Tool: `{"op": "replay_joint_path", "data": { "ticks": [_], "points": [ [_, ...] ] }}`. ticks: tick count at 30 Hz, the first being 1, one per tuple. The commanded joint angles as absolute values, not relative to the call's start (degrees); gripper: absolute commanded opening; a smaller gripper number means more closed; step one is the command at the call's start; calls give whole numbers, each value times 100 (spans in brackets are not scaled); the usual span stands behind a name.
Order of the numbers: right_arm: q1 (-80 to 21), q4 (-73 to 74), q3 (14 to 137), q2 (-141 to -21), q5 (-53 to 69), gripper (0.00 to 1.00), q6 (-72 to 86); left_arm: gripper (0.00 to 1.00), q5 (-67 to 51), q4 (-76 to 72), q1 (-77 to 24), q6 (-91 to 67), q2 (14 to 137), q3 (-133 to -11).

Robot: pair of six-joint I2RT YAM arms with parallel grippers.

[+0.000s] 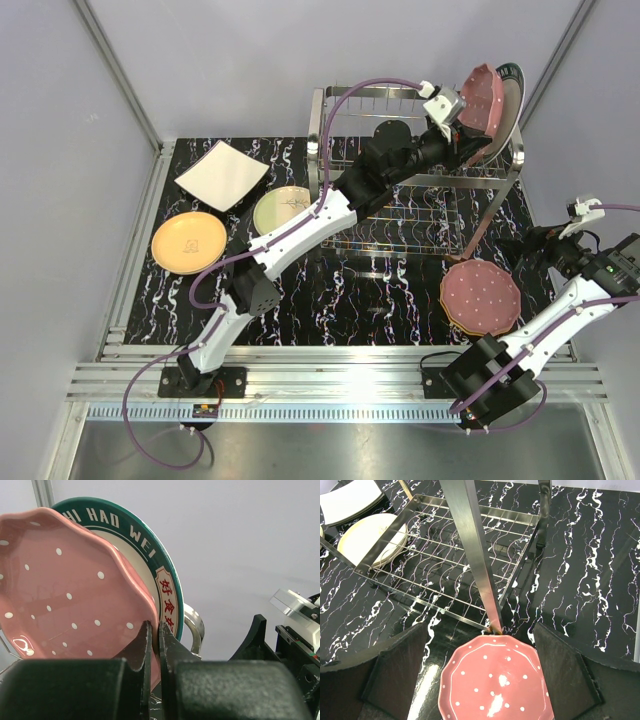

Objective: Unload the plates from the dish rack
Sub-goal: Grab a plate with the left arm

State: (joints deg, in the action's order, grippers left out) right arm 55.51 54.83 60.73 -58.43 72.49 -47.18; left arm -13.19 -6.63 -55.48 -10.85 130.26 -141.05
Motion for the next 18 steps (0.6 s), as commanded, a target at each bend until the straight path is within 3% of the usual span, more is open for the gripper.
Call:
{"op": "replay_joint_path", "data": {
  "ticks": [1,18],
  "points": [
    [5537,5502,6275,-5731,7216,95,-4808,0,-1222,-1757,-5502,-1195,12525,-14440],
    [5537,5625,6407,-5669,7312,95,-4746,0,-580,-2961,-5247,-2451,12357,-14458]
  ]
}}
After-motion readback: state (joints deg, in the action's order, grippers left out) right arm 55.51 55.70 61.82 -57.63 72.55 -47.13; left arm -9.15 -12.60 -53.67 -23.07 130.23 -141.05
